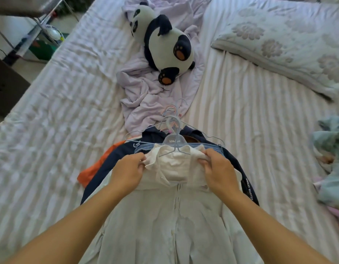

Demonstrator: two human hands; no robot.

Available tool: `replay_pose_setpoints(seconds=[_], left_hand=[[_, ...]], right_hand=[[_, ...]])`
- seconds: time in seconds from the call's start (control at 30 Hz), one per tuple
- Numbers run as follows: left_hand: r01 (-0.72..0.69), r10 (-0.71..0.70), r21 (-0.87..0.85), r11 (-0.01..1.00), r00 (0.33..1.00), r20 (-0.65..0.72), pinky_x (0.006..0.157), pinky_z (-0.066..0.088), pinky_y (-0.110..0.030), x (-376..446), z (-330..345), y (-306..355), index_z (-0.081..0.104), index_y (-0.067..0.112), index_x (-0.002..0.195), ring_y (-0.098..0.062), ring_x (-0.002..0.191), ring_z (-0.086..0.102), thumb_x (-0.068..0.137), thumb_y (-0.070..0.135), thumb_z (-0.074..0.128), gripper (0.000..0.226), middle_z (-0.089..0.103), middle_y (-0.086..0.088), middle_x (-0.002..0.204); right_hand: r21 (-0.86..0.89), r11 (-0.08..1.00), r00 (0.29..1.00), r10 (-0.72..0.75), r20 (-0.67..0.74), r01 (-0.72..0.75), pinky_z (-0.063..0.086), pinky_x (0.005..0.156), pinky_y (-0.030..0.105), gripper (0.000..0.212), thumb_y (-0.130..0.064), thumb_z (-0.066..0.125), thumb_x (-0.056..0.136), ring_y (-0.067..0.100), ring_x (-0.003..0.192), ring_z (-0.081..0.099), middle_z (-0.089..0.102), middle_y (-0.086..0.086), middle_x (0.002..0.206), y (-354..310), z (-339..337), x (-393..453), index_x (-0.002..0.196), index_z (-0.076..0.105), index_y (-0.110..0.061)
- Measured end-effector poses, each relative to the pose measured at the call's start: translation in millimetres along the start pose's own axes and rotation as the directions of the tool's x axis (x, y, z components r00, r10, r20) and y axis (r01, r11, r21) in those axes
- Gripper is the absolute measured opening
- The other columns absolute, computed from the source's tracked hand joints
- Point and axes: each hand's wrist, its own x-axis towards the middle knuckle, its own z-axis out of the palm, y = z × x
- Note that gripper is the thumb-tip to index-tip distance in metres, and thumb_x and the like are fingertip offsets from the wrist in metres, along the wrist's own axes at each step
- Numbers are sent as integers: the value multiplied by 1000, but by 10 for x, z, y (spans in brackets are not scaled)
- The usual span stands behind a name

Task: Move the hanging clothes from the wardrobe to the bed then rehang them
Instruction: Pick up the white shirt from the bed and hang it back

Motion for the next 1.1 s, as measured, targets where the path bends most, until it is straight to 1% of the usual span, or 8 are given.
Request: replay_pose_setpoints(seconds=[0.13,0.23,0.3,0.47,0.57,0.83,0.93,1.1], left_hand=[[-90,83,-163,982,995,-49,61,41,-26,-343,-510,156,57,30,73,-8,67,54,91,10,55,27,58,11,66],[-170,143,-251,953,982,-124,64,42,-13,-687,-970,299,67,31,87,5,77,59,92,21,58,15,66,24,79],[-203,148,-302,932,970,-195,69,48,-22,-928,-1276,397,69,33,89,1,80,63,93,30,60,10,70,21,86],[-208,124,-230,951,934,-335,58,42,-30,-1545,-1942,665,63,28,75,-11,61,52,92,19,64,19,58,6,62],[-212,105,-229,950,909,-404,61,47,-33,-1989,-2354,767,62,27,75,-11,67,58,92,16,63,20,61,8,67],[-242,61,-214,946,785,-617,74,49,-17,-3502,-3374,787,69,38,93,6,82,63,93,24,63,16,69,24,83],[-207,40,-172,963,743,-668,69,47,-16,-4202,-3695,697,62,45,106,3,76,59,96,28,58,21,63,25,75],[-176,4,-140,974,634,-773,76,47,-10,-5490,-4046,410,66,48,93,11,90,59,96,28,56,23,64,35,92]], right_hand=[[70,992,995,-101,3,100,47,67,31,6,-26,58,96,9,76,56,64,-9,82,-380,-425,-158,92,61,-23],[105,983,989,-148,-22,149,41,61,20,7,-23,62,93,7,72,56,60,-11,71,-711,-793,-266,88,58,-25],[118,975,982,-187,-8,186,39,59,19,10,-19,62,93,6,67,53,57,-14,68,-943,-1033,-351,86,57,-22],[137,946,955,-294,-27,295,33,54,20,37,-17,62,94,8,55,42,47,-14,60,-1567,-1505,-679,66,40,-25],[150,923,935,-354,-30,354,35,53,20,32,-21,61,95,9,55,45,49,-13,59,-1978,-1757,-907,67,45,-22],[121,793,802,-594,-66,597,43,65,18,17,-27,69,89,4,69,57,60,-20,71,-3236,-2374,-1683,75,59,-26],[147,721,736,-670,-100,677,43,66,18,16,-25,71,87,4,68,58,62,-18,69,-3700,-2494,-2120,74,61,-23],[207,600,621,-782,-50,773,40,60,19,26,-26,66,90,1,61,52,58,-20,64,-4452,-2579,-3067,68,54,-26]])
